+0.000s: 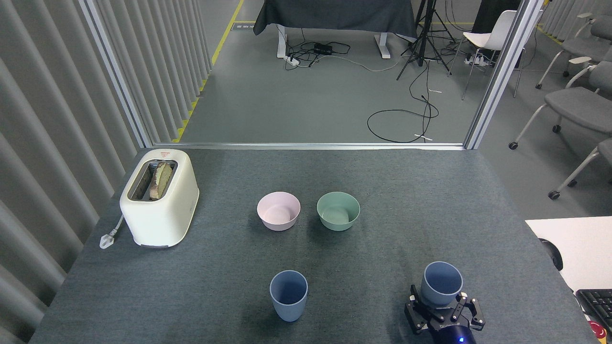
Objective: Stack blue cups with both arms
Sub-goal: 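Lift the blue cup and carry it over the placed cup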
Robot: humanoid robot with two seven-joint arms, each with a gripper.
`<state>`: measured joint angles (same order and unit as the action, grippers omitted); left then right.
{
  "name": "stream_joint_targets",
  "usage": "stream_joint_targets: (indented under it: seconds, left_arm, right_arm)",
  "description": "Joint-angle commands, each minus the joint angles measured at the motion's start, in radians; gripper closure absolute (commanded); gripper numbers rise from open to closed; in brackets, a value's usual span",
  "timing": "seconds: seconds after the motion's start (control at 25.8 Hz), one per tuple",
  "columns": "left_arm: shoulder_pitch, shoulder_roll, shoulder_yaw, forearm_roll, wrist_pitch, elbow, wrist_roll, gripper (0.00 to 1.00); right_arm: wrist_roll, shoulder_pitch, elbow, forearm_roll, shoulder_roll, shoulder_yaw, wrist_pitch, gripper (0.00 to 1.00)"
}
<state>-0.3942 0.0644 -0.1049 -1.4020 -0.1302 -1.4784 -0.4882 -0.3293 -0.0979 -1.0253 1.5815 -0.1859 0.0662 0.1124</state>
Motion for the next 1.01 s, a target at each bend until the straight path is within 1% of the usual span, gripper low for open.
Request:
stream_joint_targets:
  seconds: [0.0, 0.12, 0.23, 0.35, 0.43, 0.58, 0.62, 0.7, 0.77, 0.81, 0.97]
  left_arm:
    - [0.0, 0.0, -0.001, 0.0, 0.0, 0.0, -0.001, 0.0]
    - [0.0, 0.0, 0.001, 0.0, 0.0, 0.0, -0.001, 0.0]
    - [0.0, 0.0, 0.001, 0.002, 0.0, 0.0, -0.003, 0.0]
    - [0.0, 0.0, -0.001, 0.002, 0.0, -0.002, -0.004, 0.0]
    - [0.0, 0.0, -0.001, 0.002, 0.0, -0.002, -0.004, 0.0]
    - [0.0, 0.0, -0.001, 0.002, 0.0, 0.0, -0.004, 0.0]
    - [0.0, 0.0, -0.001, 0.002, 0.0, 0.0, -0.004, 0.0]
    - [0.0, 0.0, -0.001, 0.002, 0.0, 0.0, -0.004, 0.0]
    - [0.0, 0.0, 0.001, 0.002, -0.002, 0.0, -0.004, 0.0]
    - [0.0, 0.0, 0.002, 0.002, -0.003, 0.0, -0.004, 0.0]
    - [-0.003, 0.002, 0.008, 0.003, -0.003, 0.001, -0.006, 0.0]
  right_arm:
    - [-0.001, -0.022, 0.014, 0.002, 0.005, -0.04, -0.01, 0.03]
    - [-0.001, -0.022, 0.013, 0.006, 0.008, -0.045, -0.01, 0.2]
    - [-0.002, -0.016, 0.004, 0.009, 0.008, -0.043, -0.011, 0.33]
    - [-0.004, -0.008, -0.01, 0.008, 0.008, -0.042, -0.013, 0.4]
    - [-0.005, -0.002, -0.038, 0.006, 0.008, -0.042, -0.023, 0.41]
    - [0.018, 0.006, -0.183, 0.006, 0.011, -0.049, -0.022, 0.42]
    - [0.044, -0.003, -0.203, 0.011, 0.014, -0.068, -0.02, 0.42]
    - [0.076, -0.034, -0.219, 0.018, 0.028, -0.167, -0.025, 0.42]
    - [0.087, -0.085, -0.219, 0.051, 0.06, -0.27, -0.033, 0.42]
    - [0.093, -0.092, -0.219, 0.067, 0.083, -0.304, -0.036, 0.41]
    - [0.104, -0.103, -0.22, 0.106, 0.198, -0.37, -0.034, 0.4]
